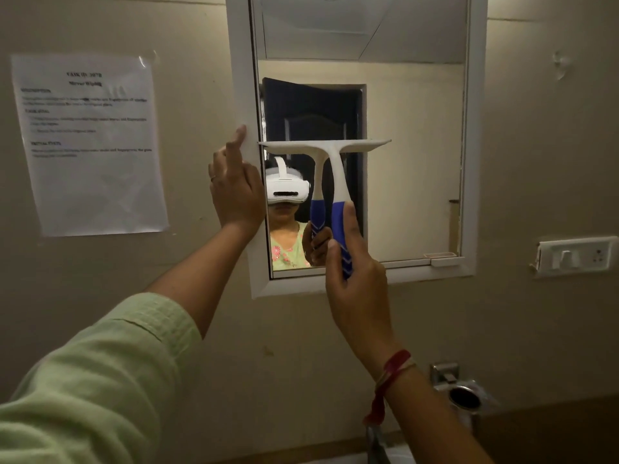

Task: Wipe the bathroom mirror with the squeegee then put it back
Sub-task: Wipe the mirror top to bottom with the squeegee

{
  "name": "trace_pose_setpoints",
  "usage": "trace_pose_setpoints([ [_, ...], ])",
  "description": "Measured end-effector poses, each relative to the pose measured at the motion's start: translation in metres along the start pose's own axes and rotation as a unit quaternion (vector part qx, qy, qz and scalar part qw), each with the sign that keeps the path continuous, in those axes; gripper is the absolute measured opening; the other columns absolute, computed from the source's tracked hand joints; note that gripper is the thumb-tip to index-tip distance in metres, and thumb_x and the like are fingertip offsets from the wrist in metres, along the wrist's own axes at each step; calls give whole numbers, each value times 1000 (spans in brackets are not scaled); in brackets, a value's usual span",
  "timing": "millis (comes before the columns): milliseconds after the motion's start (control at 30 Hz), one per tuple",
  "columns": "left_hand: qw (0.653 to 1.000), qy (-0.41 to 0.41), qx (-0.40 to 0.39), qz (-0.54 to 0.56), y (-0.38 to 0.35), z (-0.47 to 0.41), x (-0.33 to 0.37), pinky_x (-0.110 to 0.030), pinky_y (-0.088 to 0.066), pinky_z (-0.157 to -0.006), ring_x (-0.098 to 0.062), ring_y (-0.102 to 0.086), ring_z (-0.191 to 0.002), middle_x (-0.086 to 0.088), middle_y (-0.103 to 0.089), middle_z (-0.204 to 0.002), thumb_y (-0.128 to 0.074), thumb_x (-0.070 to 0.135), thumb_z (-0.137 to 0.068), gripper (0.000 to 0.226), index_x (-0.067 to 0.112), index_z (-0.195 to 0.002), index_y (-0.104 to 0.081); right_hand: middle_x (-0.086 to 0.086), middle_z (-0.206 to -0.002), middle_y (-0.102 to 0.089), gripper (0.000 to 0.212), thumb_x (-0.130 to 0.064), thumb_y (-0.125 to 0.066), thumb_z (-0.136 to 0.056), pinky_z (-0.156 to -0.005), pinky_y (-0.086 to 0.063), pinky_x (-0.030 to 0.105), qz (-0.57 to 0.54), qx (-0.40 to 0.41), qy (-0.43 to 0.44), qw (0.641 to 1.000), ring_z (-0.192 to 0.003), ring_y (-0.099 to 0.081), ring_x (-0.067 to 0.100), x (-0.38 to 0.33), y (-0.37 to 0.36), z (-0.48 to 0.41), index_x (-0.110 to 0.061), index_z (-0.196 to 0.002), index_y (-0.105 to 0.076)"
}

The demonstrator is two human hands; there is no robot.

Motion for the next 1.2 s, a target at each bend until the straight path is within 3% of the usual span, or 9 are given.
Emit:
trace_pose_setpoints([
  [133,1000,4,4,6,0,1,-1,-19,-33,-79,-11,-41,-92,-16,-56,-112,-30,14,-90,47,16,-135,-43,-2,-91,-59,55,-39,-32,-92,-53,-51,23,3,2,-7,1000,-53,-48,5,4,-3,15,-36,-142,-9],
  [267,1000,5,4,-2,0,0,-1,-9,-30,-76,-9,-40,-93,-14,-57,-114,-30,13,-90,47,16,-135,-43,9,-91,-62,54,-42,-31,-91,-54,-50,21,8,2,-13,1000,-53,-47,2,7,-2,27,-41,-139,-7],
  [500,1000,-9,5,-1,2,0,2,9,-15,-80,-20,-48,-96,-14,-56,-119,-33,2,-88,49,12,-134,-44,-5,-72,-49,52,-37,-31,-96,-50,-47,20,43,2,-7,999,-49,-45,5,12,-2,47,-36,-141,-6],
  [667,1000,-20,7,-13,3,0,3,7,-11,-84,-24,-50,-102,-12,-56,-122,-33,-1,-88,50,12,-135,-43,-4,-64,-46,55,-27,-38,-97,-46,-49,24,56,-12,-22,998,-48,-44,6,13,-1,68,-37,-140,-5],
  [767,1000,-19,11,-12,4,0,4,8,-13,-82,-21,-48,-102,-12,-56,-122,-32,0,-88,50,11,-135,-43,-3,-67,-46,55,-27,-39,-96,-50,-46,21,62,-18,-29,998,-51,-44,5,11,1,80,-33,-140,-6],
  [867,1000,-15,12,-8,6,1,5,7,-16,-80,-18,-46,-98,-12,-55,-122,-31,-1,-86,51,11,-134,-43,-3,-68,-46,54,-31,-38,-96,-50,-49,25,64,-21,-38,997,-53,-46,8,9,3,88,-32,-140,-7],
  [967,1000,-13,13,-9,6,1,5,7,-15,-81,-13,-42,-97,-11,-55,-123,-30,-1,-86,51,10,-135,-42,-2,-66,-45,57,-21,-43,-96,-49,-50,30,68,-28,-49,996,-52,-46,10,11,4,97,-31,-140,-9],
  [1100,999,-26,13,-22,4,1,2,10,-8,-83,-19,-48,-107,-8,-53,-129,-33,-2,-89,49,10,-136,-39,-6,-68,-45,56,-31,-39,-95,-49,-51,28,77,-27,-58,995,-53,-47,8,13,5,111,-33,-141,-8],
  [1200,1000,-16,13,-19,1,1,-1,6,-16,-84,-19,-48,-108,-7,-52,-129,-31,3,-89,49,13,-137,-39,-9,-68,-43,56,-38,-32,-93,-48,-50,26,78,-22,-57,995,-53,-47,8,14,5,120,-43,-140,-2],
])
Point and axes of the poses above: each hand's wrist, its own z-axis away from the middle knuckle, its own y-axis out of the back of the hand, x = y × z, the point moved 4 cm from there along -z, towards the middle knuckle
